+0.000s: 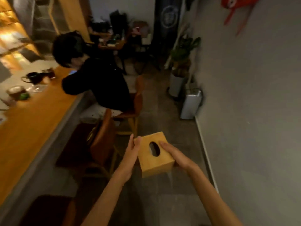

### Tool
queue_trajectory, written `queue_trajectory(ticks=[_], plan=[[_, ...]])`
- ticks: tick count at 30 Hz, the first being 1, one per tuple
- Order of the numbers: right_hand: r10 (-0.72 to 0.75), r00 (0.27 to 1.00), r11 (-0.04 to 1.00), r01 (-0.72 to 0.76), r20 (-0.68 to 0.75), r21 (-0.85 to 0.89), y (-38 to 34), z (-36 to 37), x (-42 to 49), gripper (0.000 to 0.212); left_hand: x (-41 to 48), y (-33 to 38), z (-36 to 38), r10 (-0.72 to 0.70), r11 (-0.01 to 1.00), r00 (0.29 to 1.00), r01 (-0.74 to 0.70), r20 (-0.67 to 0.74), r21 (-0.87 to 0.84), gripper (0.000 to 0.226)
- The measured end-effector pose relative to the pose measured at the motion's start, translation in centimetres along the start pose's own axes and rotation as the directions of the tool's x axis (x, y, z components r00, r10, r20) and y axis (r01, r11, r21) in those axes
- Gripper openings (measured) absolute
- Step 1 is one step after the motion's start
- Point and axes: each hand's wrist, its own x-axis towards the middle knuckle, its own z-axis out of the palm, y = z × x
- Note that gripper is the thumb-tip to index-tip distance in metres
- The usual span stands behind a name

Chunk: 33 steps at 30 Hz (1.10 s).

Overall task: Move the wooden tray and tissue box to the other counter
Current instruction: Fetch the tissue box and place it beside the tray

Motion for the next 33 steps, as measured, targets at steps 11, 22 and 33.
queue_trajectory(ticks=[11,22,33], plan=[[-0.046,0.991,0.964,0.078,-0.128,0.255,-1.7,-10.4,8.7,0.074,14.2,3.3,7.2,0.021,1.0,0.994,-0.019,0.11,-0.019,0.086],[-0.097,0.957,0.932,0.183,-0.272,0.312,-16.3,-21.3,30.5,0.053,37.8,16.8,8.1,-0.039,0.999,0.996,0.038,0.081,0.006,0.075],[-0.08,0.905,0.919,0.229,-0.419,0.32,-26.9,-37.7,49.3,0.028,62.9,27.5,14.3,-0.054,0.999,0.982,0.053,0.181,0.009,0.086]])
